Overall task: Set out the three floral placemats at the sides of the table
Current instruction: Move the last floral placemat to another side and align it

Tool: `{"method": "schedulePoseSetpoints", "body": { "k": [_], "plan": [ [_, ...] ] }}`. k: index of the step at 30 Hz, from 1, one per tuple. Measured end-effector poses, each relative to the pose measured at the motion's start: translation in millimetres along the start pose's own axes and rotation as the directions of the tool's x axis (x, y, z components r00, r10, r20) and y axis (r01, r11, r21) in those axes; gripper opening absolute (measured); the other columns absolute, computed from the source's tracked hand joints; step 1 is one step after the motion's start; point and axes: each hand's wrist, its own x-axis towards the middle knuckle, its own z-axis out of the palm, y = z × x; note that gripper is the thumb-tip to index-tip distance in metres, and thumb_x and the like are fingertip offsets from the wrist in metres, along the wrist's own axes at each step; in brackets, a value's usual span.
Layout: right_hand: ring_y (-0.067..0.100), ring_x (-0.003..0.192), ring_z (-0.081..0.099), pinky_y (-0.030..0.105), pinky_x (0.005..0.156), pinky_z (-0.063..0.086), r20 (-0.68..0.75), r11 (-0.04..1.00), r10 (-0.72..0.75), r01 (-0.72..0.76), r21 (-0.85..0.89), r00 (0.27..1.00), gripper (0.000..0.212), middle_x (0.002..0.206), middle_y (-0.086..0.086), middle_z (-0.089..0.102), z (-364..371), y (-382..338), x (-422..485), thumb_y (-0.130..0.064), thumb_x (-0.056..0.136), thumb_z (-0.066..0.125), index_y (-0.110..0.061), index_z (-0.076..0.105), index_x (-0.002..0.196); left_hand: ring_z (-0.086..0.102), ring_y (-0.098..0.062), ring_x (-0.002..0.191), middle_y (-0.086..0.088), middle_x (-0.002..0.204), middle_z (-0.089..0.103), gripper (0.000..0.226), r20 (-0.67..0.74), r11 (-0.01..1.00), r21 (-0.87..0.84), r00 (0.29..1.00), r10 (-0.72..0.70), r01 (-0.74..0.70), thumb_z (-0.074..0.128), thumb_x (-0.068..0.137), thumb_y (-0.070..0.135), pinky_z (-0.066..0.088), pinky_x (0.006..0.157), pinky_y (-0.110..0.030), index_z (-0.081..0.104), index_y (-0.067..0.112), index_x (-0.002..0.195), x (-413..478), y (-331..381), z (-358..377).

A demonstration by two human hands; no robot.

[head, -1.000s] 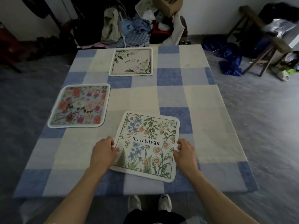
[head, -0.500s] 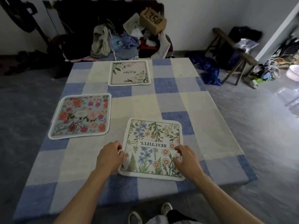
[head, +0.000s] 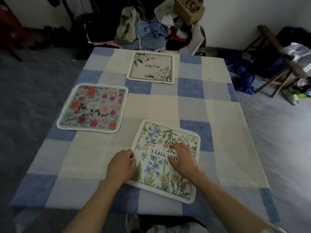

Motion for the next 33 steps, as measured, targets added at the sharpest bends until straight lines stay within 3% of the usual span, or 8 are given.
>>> {"method": "schedulePoseSetpoints", "body": {
  "k": [7, 10, 16, 20, 23, 27, 30, 33],
  "plan": [
    [0.024, 0.112, 0.051, 0.037, 0.095, 0.045, 0.065, 1.0, -0.016, 0.016, 0.004, 0.998, 0.039, 0.119, 0.004, 0.057, -22, 50, 59, -0.026, 0.085, 0.063, -0.018, 0.055, 0.123, 0.052, -0.013, 0.082, 0.005, 0.088, 0.053, 0.007, -0.063, 0.997, -0.014, 0.995, -0.075, 0.074, 0.059, 0.091, 0.03, 0.044, 0.065, -0.027, 0.056, 0.024, 0.094, 44, 52, 15],
    [0.026, 0.113, 0.051, 0.038, 0.094, 0.045, 0.09, 0.999, 0.015, -0.011, -0.039, 0.996, 0.034, 0.121, 0.006, 0.059, -30, 65, 83, -0.026, 0.089, 0.06, -0.016, 0.057, 0.121, 0.05, -0.015, 0.085, 0.001, 0.09, 0.055, 0.009, -0.094, 0.998, 0.016, 0.994, -0.055, 0.057, 0.058, 0.093, 0.03, 0.047, 0.068, -0.031, 0.057, 0.021, 0.095, 64, 66, 14],
    [0.027, 0.119, 0.044, 0.04, 0.097, 0.044, 0.141, 0.989, 0.065, -0.045, -0.141, 0.988, 0.038, 0.129, 0.007, 0.053, -31, 75, 112, -0.021, 0.091, 0.058, -0.015, 0.053, 0.128, 0.05, -0.022, 0.101, -0.003, 0.111, 0.06, 0.021, -0.035, 0.99, 0.137, 0.999, 0.04, -0.035, 0.051, 0.096, 0.024, 0.048, 0.081, -0.036, 0.059, 0.018, 0.114, 126, 79, 7],
    [0.026, 0.12, 0.042, 0.039, 0.098, 0.043, 0.127, 0.974, 0.146, -0.12, -0.192, 0.981, 0.038, 0.13, 0.007, 0.05, -27, 77, 120, -0.021, 0.092, 0.057, -0.012, 0.05, 0.128, 0.044, -0.027, 0.119, -0.006, 0.134, 0.051, 0.037, 0.067, 0.969, 0.224, 0.994, 0.088, -0.101, 0.052, 0.094, 0.021, 0.044, 0.094, -0.039, 0.051, 0.015, 0.131, 172, 83, 9],
    [0.027, 0.118, 0.042, 0.038, 0.095, 0.045, 0.145, 0.965, 0.181, -0.147, -0.218, 0.973, 0.032, 0.127, 0.008, 0.052, -25, 75, 126, -0.014, 0.093, 0.054, -0.011, 0.052, 0.125, 0.046, -0.028, 0.113, -0.011, 0.127, 0.05, 0.035, 0.057, 0.97, 0.237, 0.996, -0.061, 0.046, 0.053, 0.093, 0.018, 0.047, 0.09, -0.038, 0.049, 0.011, 0.127, 188, 82, 16],
    [0.026, 0.114, 0.045, 0.036, 0.086, 0.048, 0.137, 0.961, 0.177, -0.141, -0.236, 0.975, 0.03, 0.121, 0.008, 0.054, -23, 73, 131, -0.004, 0.089, 0.057, -0.011, 0.056, 0.118, 0.051, -0.028, 0.102, -0.013, 0.113, 0.057, 0.026, -0.003, 0.981, 0.151, 0.993, -0.12, 0.119, 0.053, 0.088, 0.002, 0.047, 0.085, -0.037, 0.06, 0.009, 0.112, 198, 77, 19],
    [0.027, 0.113, 0.046, 0.037, 0.087, 0.047, 0.116, 0.967, 0.168, -0.141, -0.212, 0.979, 0.033, 0.119, 0.008, 0.055, -20, 75, 128, 0.001, 0.088, 0.056, -0.011, 0.056, 0.118, 0.049, -0.024, 0.093, -0.012, 0.103, 0.058, 0.035, 0.01, 0.99, 0.129, 0.998, -0.06, 0.058, 0.047, 0.081, -0.012, 0.044, 0.076, -0.032, 0.063, 0.009, 0.104, 204, 74, 21],
    [0.027, 0.11, 0.049, 0.036, 0.085, 0.045, 0.091, 0.965, 0.209, -0.19, -0.179, 0.974, 0.03, 0.116, 0.006, 0.056, -19, 78, 125, 0.003, 0.087, 0.055, -0.011, 0.058, 0.113, 0.047, -0.022, 0.092, -0.009, 0.098, 0.058, 0.036, 0.006, 0.988, 0.148, 0.999, 0.048, -0.048, 0.045, 0.08, -0.012, 0.042, 0.074, -0.032, 0.064, 0.009, 0.102, 208, 76, 23]
  ]
}}
